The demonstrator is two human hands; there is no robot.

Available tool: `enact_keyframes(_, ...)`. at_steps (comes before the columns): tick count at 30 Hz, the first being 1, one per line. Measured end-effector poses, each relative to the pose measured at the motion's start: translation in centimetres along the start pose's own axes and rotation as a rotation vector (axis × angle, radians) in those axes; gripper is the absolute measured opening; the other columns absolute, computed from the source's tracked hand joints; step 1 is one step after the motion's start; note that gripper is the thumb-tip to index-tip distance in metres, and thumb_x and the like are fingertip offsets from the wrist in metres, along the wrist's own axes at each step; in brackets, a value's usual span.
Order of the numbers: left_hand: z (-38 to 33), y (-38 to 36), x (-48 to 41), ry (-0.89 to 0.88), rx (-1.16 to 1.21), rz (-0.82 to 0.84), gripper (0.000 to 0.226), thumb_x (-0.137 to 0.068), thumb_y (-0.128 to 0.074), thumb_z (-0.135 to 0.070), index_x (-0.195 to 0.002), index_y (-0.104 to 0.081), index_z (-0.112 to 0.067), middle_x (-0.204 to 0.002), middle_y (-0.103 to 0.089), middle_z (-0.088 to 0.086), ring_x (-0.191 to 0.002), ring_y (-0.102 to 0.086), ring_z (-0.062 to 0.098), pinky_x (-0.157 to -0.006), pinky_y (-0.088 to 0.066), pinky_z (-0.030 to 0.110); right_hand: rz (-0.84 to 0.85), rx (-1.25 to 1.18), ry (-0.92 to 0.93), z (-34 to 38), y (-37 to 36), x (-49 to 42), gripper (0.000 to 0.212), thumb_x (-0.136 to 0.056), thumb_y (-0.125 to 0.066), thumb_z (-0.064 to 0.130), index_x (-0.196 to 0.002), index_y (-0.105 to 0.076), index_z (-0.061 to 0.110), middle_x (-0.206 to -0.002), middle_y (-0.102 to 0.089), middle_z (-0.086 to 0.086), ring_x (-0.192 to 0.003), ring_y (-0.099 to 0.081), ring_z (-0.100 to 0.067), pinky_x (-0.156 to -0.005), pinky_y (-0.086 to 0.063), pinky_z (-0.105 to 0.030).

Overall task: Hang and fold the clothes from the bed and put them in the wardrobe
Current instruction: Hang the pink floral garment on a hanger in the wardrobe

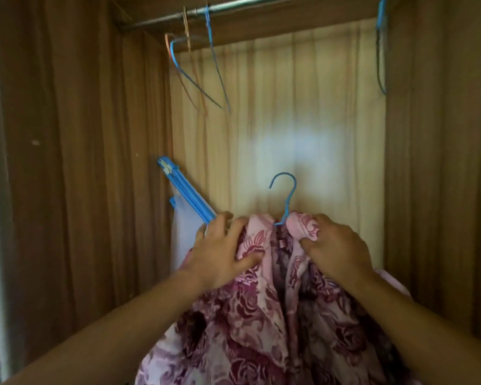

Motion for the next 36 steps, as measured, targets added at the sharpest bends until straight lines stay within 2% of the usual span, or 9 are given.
enact_keyframes(3,0.7,-1.2,-1.3,0.045,0.130,0.092,0.083,-0.086,-0.048,-0.076,-0.150,-0.019,-0.030,-0.132,-0.058,0.006,-0.115,-0.059,0.031,-0.089,-0.048,0.041,-0.061,0.003,0.040,1.2,3.2,-1.1,0.043,-0.080,-0.065,0.042,-0.121,-0.055,0.031,-0.113,-0.071,-0.005,-0.102,-0.066,-0.035,-0.080,-0.053,-0.038)
enact_keyframes(7,0.7,1.2,-4.7,0.051,0.150,-0.068,0.066,-0.095,-0.044,-0.062,-0.149,-0.022,-0.030,-0.106,-0.069,0.008,-0.096,-0.066,0.035,-0.071,-0.051,0.041,-0.066,0.037,0.130,3.1,6.5,-1.9,0.047,-0.080,-0.060,0.046,-0.124,-0.052,0.032,-0.111,-0.065,-0.001,-0.101,-0.064,-0.029,-0.079,-0.053,-0.039)
enact_keyframes(10,1.5,3.0,-7.2,0.049,0.228,-0.140,0.063,-0.096,-0.041,-0.062,-0.148,-0.022,-0.031,-0.096,-0.069,0.009,-0.089,-0.066,0.034,-0.066,-0.050,0.040,-0.100,0.232,0.250,4.3,8.9,-1.8,0.061,-0.087,-0.057,0.050,-0.142,-0.038,0.029,-0.116,-0.053,-0.003,-0.104,-0.060,-0.029,-0.076,-0.052,-0.037)
enact_keyframes(13,2.5,4.9,-9.5,0.049,0.284,-0.187,0.061,-0.096,-0.041,-0.064,-0.146,-0.025,-0.032,-0.092,-0.068,0.006,-0.084,-0.066,0.031,-0.060,-0.039,0.035,-0.111,0.361,0.248,4.8,11.9,-1.7,0.069,-0.090,-0.050,0.059,-0.147,-0.020,0.036,-0.115,-0.050,-0.003,-0.102,-0.061,-0.029,-0.071,-0.049,-0.035)
enact_keyframes(16,2.7,5.9,-11.4,0.025,0.278,-0.228,0.065,-0.093,-0.037,-0.072,-0.145,-0.026,-0.035,-0.095,-0.069,0.001,-0.084,-0.066,0.026,-0.063,-0.045,0.035,-0.110,0.417,0.194,6.0,13.8,-1.9,0.061,-0.093,-0.044,0.061,-0.143,-0.018,0.037,-0.110,-0.055,-0.004,-0.099,-0.064,-0.031,-0.069,-0.047,-0.037)
enact_keyframes(21,2.1,6.5,-15.6,0.045,0.369,-0.280,0.064,-0.092,-0.038,-0.071,-0.142,-0.029,-0.033,-0.109,-0.066,0.000,-0.094,-0.065,0.025,-0.076,-0.050,0.040,-0.264,0.647,0.156,9.7,16.6,-3.5,0.051,-0.097,-0.037,0.057,-0.140,-0.024,0.033,-0.109,-0.062,-0.003,-0.096,-0.068,-0.031,-0.064,-0.041,-0.037)
enact_keyframes(27,1.2,7.7,-21.4,0.100,0.354,-0.268,0.062,-0.094,-0.038,-0.069,-0.140,-0.031,-0.028,-0.113,-0.061,0.002,-0.100,-0.061,0.026,-0.085,-0.050,0.045,-0.297,0.769,0.077,12.9,19.7,-7.3,0.040,-0.101,-0.039,0.032,-0.139,-0.031,0.025,-0.114,-0.062,-0.011,-0.099,-0.067,-0.033,-0.066,-0.038,-0.036)
enact_keyframes(30,0.2,8.6,-23.6,0.130,0.339,-0.259,0.058,-0.097,-0.038,-0.064,-0.140,-0.032,-0.025,-0.118,-0.059,0.004,-0.106,-0.059,0.028,-0.087,-0.047,0.045,-0.315,0.836,0.044,14.4,21.2,-8.9,0.041,-0.100,-0.038,0.022,-0.140,-0.032,0.019,-0.118,-0.062,-0.013,-0.103,-0.066,-0.032,-0.067,-0.037,-0.035)
enact_keyframes(36,-0.5,9.8,-27.7,0.163,0.447,-0.253,0.057,-0.100,-0.038,-0.060,-0.142,-0.030,-0.021,-0.129,-0.055,0.008,-0.116,-0.055,0.031,-0.092,-0.046,0.050,-0.336,0.945,0.026,17.0,23.4,-11.8,0.047,-0.101,-0.037,0.019,-0.147,-0.027,0.012,-0.126,-0.061,-0.012,-0.114,-0.061,-0.032,-0.071,-0.039,-0.036)
Point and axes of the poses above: each hand's wrist, its own x-axis away from the middle knuckle, its own y-axis out of the back of the hand, z = x × y, the point moved 7 cm from there along -x, towards the middle knuckle
